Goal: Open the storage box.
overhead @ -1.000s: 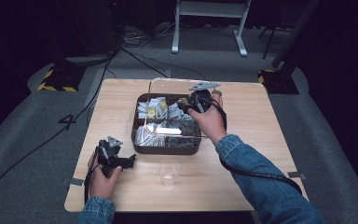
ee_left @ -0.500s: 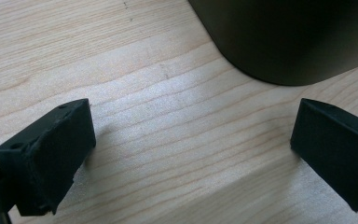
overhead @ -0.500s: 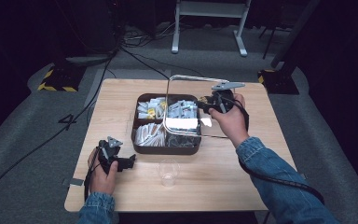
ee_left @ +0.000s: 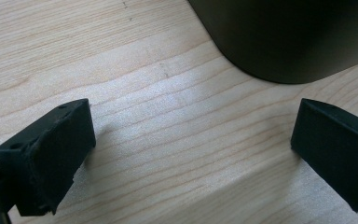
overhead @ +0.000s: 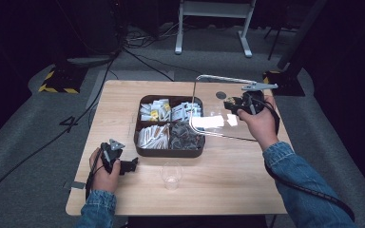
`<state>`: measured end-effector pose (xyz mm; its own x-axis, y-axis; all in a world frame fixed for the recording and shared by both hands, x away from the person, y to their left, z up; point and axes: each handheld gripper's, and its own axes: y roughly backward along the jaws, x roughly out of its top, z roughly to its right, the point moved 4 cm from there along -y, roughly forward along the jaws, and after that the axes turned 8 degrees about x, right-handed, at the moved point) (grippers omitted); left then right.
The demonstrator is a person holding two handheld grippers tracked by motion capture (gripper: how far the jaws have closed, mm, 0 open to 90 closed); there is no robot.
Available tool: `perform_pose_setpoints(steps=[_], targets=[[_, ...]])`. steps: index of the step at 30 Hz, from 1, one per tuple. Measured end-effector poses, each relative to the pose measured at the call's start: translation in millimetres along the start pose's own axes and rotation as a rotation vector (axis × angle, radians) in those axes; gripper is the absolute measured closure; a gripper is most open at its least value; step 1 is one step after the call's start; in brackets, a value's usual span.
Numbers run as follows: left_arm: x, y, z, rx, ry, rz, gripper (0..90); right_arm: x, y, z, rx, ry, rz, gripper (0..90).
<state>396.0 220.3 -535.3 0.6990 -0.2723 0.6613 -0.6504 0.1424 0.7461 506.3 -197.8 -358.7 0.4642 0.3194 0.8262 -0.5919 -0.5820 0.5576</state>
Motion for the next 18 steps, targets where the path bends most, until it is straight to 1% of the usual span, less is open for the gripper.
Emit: perform_pose_setpoints(steps=[1,2,7,8,9,16,17,18], targets=[[0.0,0.0,-0.1,-0.001,-0.001,0.0,0.1,0.0,0.0,0.0,0.0,0.0,0.0,59.2],[0.2,-0.2,-0.5,-0.003,-0.005,0.001,0.1,-2.8,3.5,5.6,-0.007,-0.009,0.0,59.2],[0.8,-0.9,-2.3,-0.01,-0.019,0.005,0.1,-8.9,11.4,18.8,-0.024,-0.027,0.009,59.2],[0.8,-0.9,-2.3,-0.01,-0.019,0.005,0.1,-8.9,11.4,18.8,-0.024,-0.027,0.009,59.2],[0.8,-1.0,-2.3,-0.01,-0.019,0.005,0.0,-12.0,14.3,25.0,-0.033,-0.036,0.009,59.2],[0.8,-1.0,-2.5,-0.012,-0.02,0.005,0.0,-23.1,19.5,43.3,-0.054,-0.049,0.009,59.2],[0.8,-1.0,-2.5,-0.012,-0.02,0.005,0.0,-23.1,19.5,43.3,-0.054,-0.049,0.009,59.2],[0.8,-1.0,-2.5,-0.012,-0.02,0.005,0.0,-27.2,20.1,49.4,-0.065,-0.054,0.005,59.2]])
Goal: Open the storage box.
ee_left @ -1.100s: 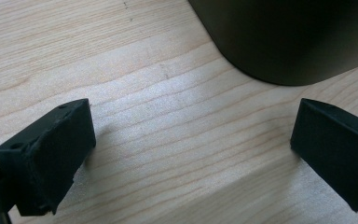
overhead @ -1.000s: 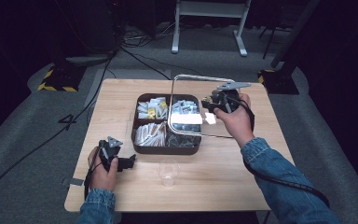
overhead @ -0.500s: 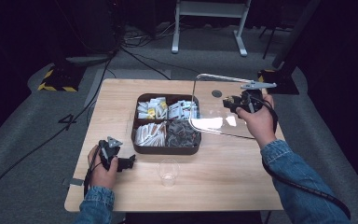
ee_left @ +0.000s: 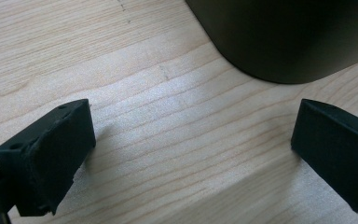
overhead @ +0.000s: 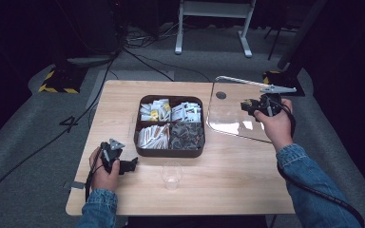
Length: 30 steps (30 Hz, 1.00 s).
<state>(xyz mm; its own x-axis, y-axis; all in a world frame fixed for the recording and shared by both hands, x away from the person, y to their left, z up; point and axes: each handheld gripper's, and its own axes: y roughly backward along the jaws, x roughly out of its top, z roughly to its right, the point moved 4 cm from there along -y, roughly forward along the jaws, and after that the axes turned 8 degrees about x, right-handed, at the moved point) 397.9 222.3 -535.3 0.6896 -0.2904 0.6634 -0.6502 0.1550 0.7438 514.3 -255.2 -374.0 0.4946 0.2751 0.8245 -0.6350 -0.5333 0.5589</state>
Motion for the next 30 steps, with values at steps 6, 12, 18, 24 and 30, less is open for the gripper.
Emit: perform_pose_setpoints(steps=[6,12,18,24,30], targets=[[0.0,0.0,0.1,-0.001,0.002,0.0,0.0,-10.4,-1.0,17.4,-0.021,-0.016,-0.006,59.2],[0.0,-0.1,0.2,-0.002,0.003,0.0,0.0,-22.9,-6.4,31.1,-0.038,-0.022,-0.021,59.2],[0.0,-0.1,0.2,-0.002,0.002,0.0,0.0,-37.3,-14.3,39.5,-0.048,-0.016,-0.036,59.2],[0.0,-0.1,0.2,-0.001,0.002,0.0,0.0,-47.7,-20.2,45.3,-0.054,-0.019,-0.046,59.2],[0.0,-0.1,0.2,-0.001,0.002,0.0,0.1,-60.9,-27.7,50.1,-0.053,-0.031,-0.061,59.1]])
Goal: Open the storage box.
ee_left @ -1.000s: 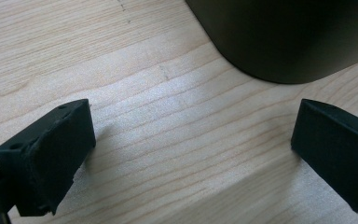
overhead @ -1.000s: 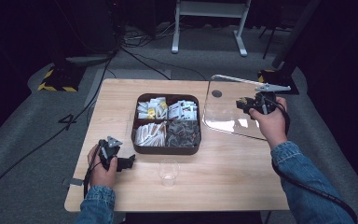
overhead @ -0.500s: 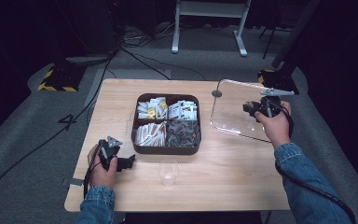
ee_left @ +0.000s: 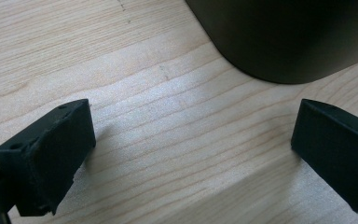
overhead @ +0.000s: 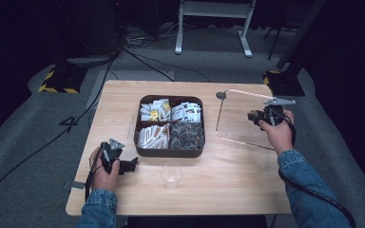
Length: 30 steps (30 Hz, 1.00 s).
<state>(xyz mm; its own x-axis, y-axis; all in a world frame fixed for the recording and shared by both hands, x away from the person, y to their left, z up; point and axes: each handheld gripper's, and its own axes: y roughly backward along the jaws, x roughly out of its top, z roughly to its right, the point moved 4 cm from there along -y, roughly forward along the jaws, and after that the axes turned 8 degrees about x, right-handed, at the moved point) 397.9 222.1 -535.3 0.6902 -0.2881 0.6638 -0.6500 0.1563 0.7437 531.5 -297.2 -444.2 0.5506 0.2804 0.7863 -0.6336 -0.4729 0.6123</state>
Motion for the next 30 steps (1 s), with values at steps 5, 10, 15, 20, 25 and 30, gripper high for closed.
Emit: perform_pose_setpoints(steps=[5,10,15,20,25,30], targets=[[0.0,0.0,0.0,0.0,0.0,0.0,0.0,-8.8,-7.0,1.5,0.005,-0.008,-0.011,59.2],[0.0,0.0,0.0,0.0,0.0,0.0,0.0,-15.9,-13.8,1.9,0.009,-0.008,-0.02,59.2],[0.0,0.0,0.0,0.0,0.0,0.0,0.0,-23.4,-20.5,3.2,0.015,-0.013,-0.026,59.2],[0.0,0.0,0.0,0.0,0.0,0.0,0.0,-31.0,-27.4,3.4,0.025,-0.016,-0.035,59.1],[0.0,0.0,0.0,0.0,0.0,0.0,0.0,-37.0,-32.7,4.0,0.03,-0.026,-0.039,59.1],[0.0,0.0,0.0,0.0,0.0,0.0,0.0,-44.2,-37.3,5.3,0.033,-0.04,-0.046,59.1]])
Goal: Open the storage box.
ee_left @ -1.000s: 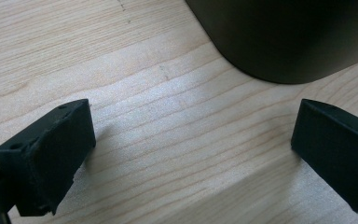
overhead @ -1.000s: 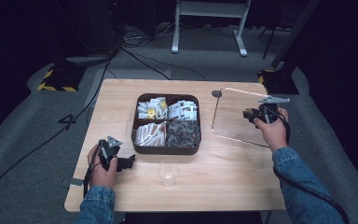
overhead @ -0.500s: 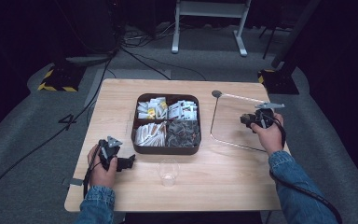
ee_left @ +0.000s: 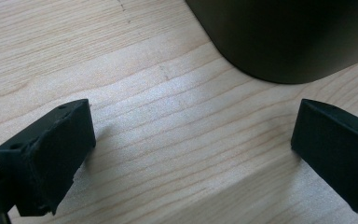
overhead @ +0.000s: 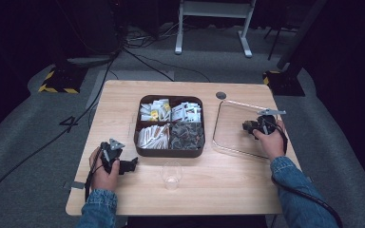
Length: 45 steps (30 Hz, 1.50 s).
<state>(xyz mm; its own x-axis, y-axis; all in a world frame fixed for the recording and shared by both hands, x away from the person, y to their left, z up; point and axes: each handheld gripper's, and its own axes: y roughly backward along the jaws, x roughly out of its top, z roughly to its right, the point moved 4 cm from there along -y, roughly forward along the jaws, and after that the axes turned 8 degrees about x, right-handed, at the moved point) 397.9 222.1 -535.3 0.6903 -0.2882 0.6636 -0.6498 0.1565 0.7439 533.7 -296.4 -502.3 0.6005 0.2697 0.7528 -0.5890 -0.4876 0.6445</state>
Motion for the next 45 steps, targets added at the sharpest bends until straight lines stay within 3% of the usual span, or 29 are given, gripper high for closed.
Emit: perform_pose_setpoints(steps=[18,23,32,45], targets=[[0.0,0.0,0.0,0.0,0.0,0.0,0.0,-12.8,-7.7,5.0,0.002,-0.033,0.004,58.8],[0.0,0.0,0.0,0.0,0.0,0.0,0.1,-10.7,-6.1,4.7,-0.006,-0.048,0.022,50.5],[0.0,0.0,0.0,0.0,0.0,0.001,0.1,-2.1,3.5,1.4,-0.011,-0.076,0.058,43.1],[-0.6,0.6,-0.8,0.001,-0.004,0.001,0.1,25.2,23.8,-20.5,-0.033,-0.074,0.09,40.7]])
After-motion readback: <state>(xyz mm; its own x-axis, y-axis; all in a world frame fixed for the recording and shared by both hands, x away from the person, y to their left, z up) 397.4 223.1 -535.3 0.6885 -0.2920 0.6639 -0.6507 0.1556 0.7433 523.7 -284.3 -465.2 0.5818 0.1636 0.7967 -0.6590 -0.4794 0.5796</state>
